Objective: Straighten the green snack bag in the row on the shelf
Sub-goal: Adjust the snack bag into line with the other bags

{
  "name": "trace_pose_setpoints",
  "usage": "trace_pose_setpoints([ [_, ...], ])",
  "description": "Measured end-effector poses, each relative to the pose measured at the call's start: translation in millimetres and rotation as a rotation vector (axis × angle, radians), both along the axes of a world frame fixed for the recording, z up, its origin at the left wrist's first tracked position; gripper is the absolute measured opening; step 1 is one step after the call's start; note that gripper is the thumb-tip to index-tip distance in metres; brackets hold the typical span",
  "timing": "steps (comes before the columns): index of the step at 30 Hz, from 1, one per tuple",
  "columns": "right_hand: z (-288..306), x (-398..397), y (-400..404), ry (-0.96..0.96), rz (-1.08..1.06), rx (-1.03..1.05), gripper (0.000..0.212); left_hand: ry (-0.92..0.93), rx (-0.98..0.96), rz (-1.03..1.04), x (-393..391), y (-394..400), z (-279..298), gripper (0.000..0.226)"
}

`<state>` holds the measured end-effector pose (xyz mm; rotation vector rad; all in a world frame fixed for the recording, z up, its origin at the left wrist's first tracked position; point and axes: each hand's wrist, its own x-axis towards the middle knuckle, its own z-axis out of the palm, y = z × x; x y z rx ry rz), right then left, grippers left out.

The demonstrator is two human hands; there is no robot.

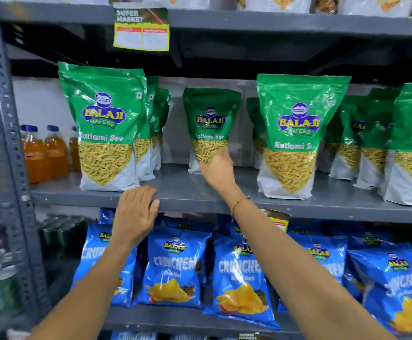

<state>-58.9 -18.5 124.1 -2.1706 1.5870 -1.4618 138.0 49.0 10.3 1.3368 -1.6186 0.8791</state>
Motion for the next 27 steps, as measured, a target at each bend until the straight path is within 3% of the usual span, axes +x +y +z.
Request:
trace_pose_setpoints([
  [3, 0, 18, -41, -0.079, -0.029, 0.136, 0.053, -0.009, -0.045, 0.018, 2, -11, -6, 0.046],
  [6, 1, 25, -65, -0.15, -0.108, 0.223, 0.094, -0.05, -0.169, 0.043, 6, -24, -12, 0.039],
  [10, 7, 35, -89, -0.217, -0.175, 0.253, 0.117, -0.073, -0.322, 0.035, 8, -36, -16, 0.039],
  [13, 5, 47, -101, -0.287, -0.185, 0.386, 0.135, -0.109, -0.353, 0.039, 12, -42, -18, 0.039],
  [27, 2, 47, -76, -0.203, -0.213, 0.34, 0.123, -0.094, -0.342, 0.038, 10, -40, -18, 0.044],
])
